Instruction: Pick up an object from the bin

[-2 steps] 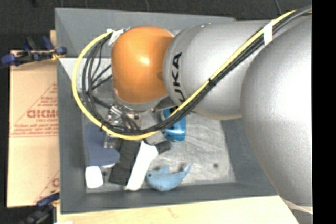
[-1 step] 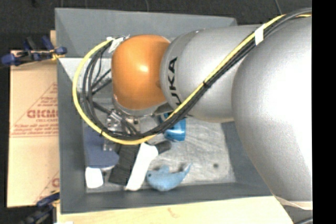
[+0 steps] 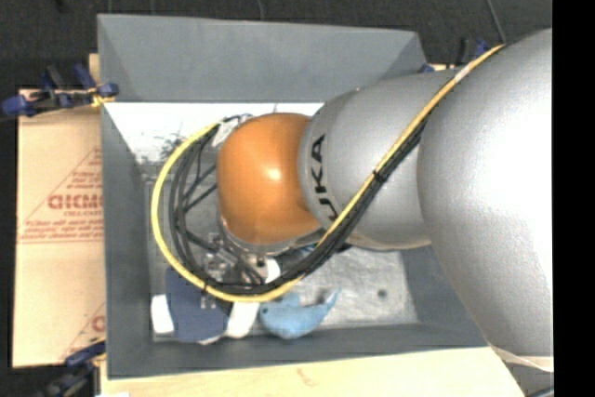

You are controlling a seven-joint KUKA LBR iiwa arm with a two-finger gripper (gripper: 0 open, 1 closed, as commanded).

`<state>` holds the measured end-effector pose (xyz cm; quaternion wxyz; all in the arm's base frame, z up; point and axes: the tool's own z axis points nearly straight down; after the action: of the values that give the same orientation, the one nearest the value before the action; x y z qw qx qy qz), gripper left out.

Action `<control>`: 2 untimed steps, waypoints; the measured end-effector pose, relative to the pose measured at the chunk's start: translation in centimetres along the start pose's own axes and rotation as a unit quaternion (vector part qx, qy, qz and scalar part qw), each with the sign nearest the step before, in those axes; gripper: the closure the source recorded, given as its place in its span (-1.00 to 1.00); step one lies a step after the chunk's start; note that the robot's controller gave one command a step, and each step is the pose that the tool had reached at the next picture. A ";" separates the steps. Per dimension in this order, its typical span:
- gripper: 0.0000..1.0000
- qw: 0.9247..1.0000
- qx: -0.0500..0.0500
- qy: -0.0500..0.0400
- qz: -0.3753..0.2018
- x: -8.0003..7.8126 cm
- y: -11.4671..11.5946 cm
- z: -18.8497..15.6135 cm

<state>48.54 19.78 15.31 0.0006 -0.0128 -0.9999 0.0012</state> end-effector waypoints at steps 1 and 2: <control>1.00 1.000 0.000 0.001 -0.005 0.3 0.3 -0.3; 1.00 1.000 0.000 0.001 -0.018 0.2 0.1 -5.9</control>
Offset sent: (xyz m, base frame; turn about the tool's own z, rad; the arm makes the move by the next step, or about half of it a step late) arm -0.0130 -0.0181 0.1851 -0.0889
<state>48.34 19.92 21.16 0.0020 0.0053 -1.0000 0.0015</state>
